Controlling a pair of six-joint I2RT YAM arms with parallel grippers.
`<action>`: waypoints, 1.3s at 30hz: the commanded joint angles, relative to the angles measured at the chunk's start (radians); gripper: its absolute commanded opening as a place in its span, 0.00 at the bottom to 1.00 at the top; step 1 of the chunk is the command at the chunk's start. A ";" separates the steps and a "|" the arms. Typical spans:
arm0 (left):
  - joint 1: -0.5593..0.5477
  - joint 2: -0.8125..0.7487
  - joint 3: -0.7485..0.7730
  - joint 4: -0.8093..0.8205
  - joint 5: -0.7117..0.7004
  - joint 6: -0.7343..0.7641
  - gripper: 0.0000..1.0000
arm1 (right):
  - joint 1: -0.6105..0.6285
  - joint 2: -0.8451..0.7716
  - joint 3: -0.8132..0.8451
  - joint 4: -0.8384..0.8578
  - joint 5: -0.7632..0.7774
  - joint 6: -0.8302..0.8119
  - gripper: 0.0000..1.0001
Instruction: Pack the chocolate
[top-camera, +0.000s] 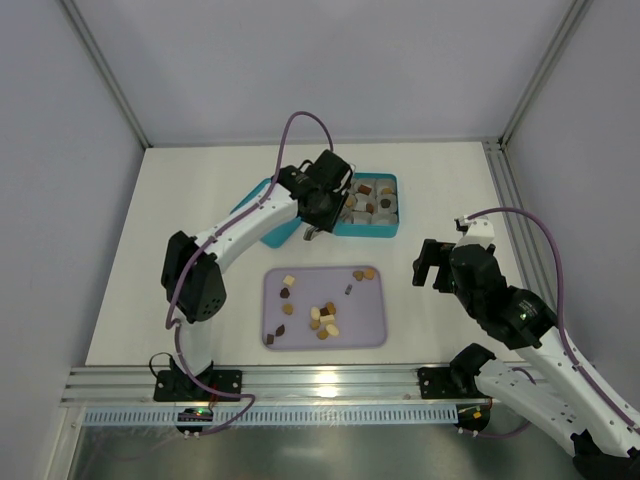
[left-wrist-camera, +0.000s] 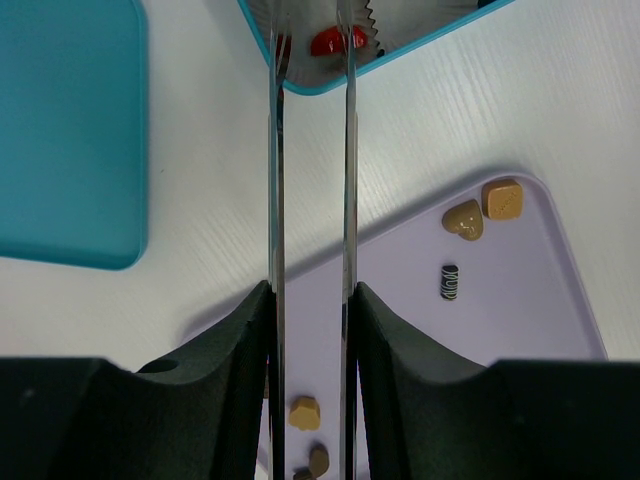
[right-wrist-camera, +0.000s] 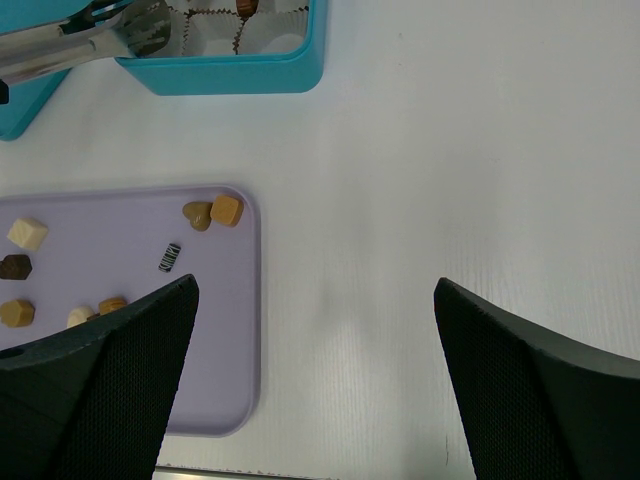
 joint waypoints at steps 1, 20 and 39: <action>0.009 -0.015 0.049 0.032 0.005 0.024 0.36 | -0.003 -0.011 -0.002 0.024 0.023 -0.014 1.00; -0.038 -0.252 -0.034 0.026 0.101 0.001 0.37 | -0.004 -0.008 -0.008 0.030 0.025 -0.014 1.00; -0.308 -0.325 -0.297 0.083 0.027 -0.133 0.37 | -0.003 -0.025 -0.007 0.027 0.011 -0.017 1.00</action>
